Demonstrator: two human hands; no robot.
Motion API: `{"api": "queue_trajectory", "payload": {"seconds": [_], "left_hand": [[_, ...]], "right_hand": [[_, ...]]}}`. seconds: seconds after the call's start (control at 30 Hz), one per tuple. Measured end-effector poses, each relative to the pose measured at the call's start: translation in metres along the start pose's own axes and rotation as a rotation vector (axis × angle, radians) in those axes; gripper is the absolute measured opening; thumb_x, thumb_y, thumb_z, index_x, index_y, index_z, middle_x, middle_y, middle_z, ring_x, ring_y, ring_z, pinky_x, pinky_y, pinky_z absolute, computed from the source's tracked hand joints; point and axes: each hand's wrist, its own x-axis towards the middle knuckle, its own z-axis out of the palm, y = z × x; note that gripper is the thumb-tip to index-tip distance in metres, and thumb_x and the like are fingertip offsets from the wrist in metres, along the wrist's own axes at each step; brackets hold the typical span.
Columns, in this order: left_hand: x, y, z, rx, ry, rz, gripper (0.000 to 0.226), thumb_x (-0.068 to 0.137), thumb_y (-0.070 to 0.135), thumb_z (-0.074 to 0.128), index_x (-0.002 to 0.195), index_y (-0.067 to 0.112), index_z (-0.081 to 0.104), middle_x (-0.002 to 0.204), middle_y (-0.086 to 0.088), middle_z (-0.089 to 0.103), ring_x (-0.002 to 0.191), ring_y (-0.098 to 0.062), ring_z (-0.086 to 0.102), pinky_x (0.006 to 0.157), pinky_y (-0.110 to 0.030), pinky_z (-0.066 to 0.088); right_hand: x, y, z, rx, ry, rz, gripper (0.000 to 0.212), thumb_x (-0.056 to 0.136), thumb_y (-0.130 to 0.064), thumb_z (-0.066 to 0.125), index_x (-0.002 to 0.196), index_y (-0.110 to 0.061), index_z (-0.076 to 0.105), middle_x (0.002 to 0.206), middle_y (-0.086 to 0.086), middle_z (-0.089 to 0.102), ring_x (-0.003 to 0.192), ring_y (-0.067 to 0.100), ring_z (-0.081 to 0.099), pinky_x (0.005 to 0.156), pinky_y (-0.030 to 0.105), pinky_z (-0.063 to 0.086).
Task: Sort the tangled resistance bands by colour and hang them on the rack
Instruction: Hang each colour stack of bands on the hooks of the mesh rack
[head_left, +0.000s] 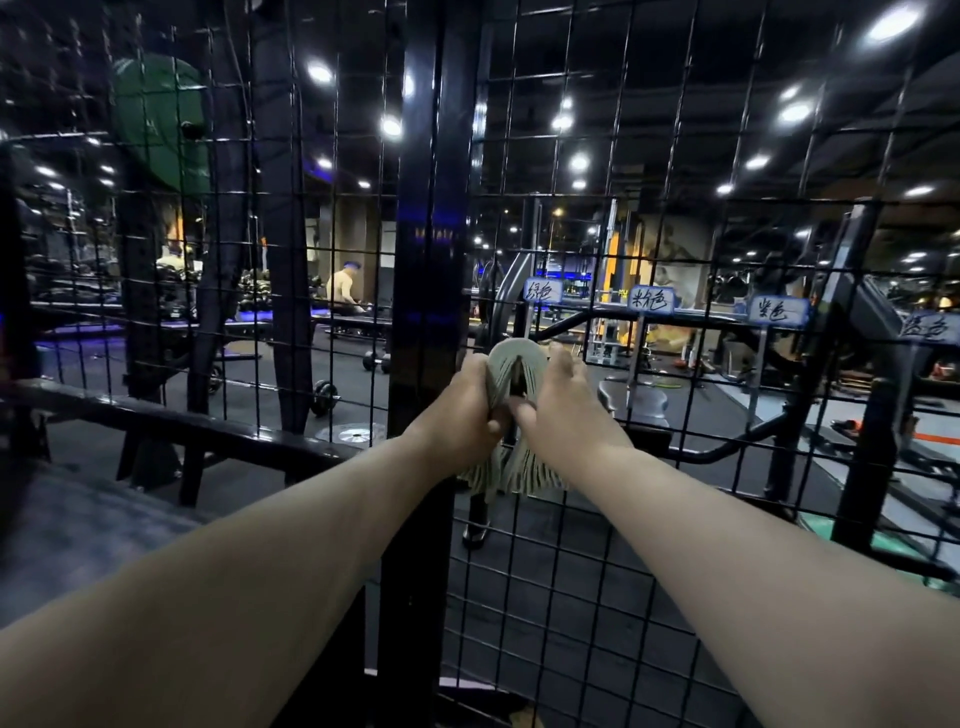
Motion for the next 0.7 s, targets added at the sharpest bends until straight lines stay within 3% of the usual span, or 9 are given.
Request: {"api": "queue_trajectory", "payload": {"seconds": [0.07,0.13,0.2,0.3,0.43,0.57,0.7], "left_hand": [[-0.011,0.004,0.002,-0.007,0.013,-0.003,0.045,0.077,0.022,0.051,0.119,0.013,0.041,0.103,-0.002,0.053,0.085,-0.009,0.053,0.07,-0.035,0.05],[-0.019,0.005,0.006,0.003,0.004,0.025,0.052,0.081,0.019,0.054,0.128,0.015,0.033,0.111,0.0,0.051,0.098,-0.013,0.056,0.083,-0.039,0.054],[-0.026,0.007,0.009,0.013,0.0,0.036,0.059,0.08,0.019,0.058,0.131,0.023,0.028,0.114,-0.002,0.052,0.101,-0.018,0.059,0.086,-0.045,0.055],[-0.034,0.009,0.013,0.023,0.02,-0.054,0.059,0.08,0.026,0.061,0.127,0.034,0.025,0.112,-0.001,0.056,0.09,-0.018,0.064,0.076,-0.05,0.058],[-0.042,0.011,0.023,0.098,0.076,-0.117,0.061,0.081,0.026,0.063,0.129,0.031,0.025,0.107,0.003,0.06,0.081,-0.019,0.066,0.064,-0.045,0.057],[-0.045,0.009,0.027,0.196,0.125,-0.153,0.033,0.093,0.026,0.059,0.112,0.028,0.032,0.087,0.011,0.057,0.067,-0.008,0.056,0.052,-0.03,0.037],[-0.046,0.003,0.029,0.081,0.122,-0.161,0.027,0.094,0.029,0.06,0.108,0.025,0.037,0.088,0.005,0.062,0.073,-0.013,0.063,0.061,-0.039,0.052]], "right_hand": [[-0.002,0.002,0.003,0.017,0.004,0.0,0.069,0.101,-0.034,0.054,0.15,-0.008,0.012,0.142,0.021,0.034,0.128,0.042,0.047,0.101,0.05,0.042],[-0.004,0.005,0.009,0.009,-0.001,-0.012,0.074,0.101,-0.036,0.053,0.153,-0.011,0.006,0.145,0.022,0.033,0.128,0.042,0.047,0.103,0.052,0.043],[-0.007,0.011,0.017,-0.012,0.011,-0.017,0.077,0.101,-0.036,0.051,0.155,-0.011,0.003,0.148,0.023,0.032,0.129,0.042,0.045,0.103,0.051,0.044],[-0.013,0.018,0.03,-0.004,0.05,0.01,0.072,0.101,-0.034,0.047,0.155,-0.014,0.004,0.147,0.021,0.033,0.123,0.04,0.049,0.095,0.047,0.047],[-0.016,0.025,0.046,-0.052,0.052,0.04,0.072,0.101,-0.023,0.041,0.156,-0.018,-0.005,0.152,0.013,0.024,0.127,0.033,0.046,0.099,0.039,0.043],[-0.018,0.026,0.05,-0.028,-0.088,0.113,0.072,0.103,-0.02,0.034,0.155,-0.016,-0.016,0.161,0.022,0.014,0.141,0.028,0.039,0.114,0.039,0.026],[-0.026,0.024,0.042,0.039,-0.037,0.047,0.08,0.103,-0.024,0.043,0.155,-0.018,-0.018,0.162,0.022,0.016,0.133,0.034,0.049,0.104,0.042,0.041]]}}
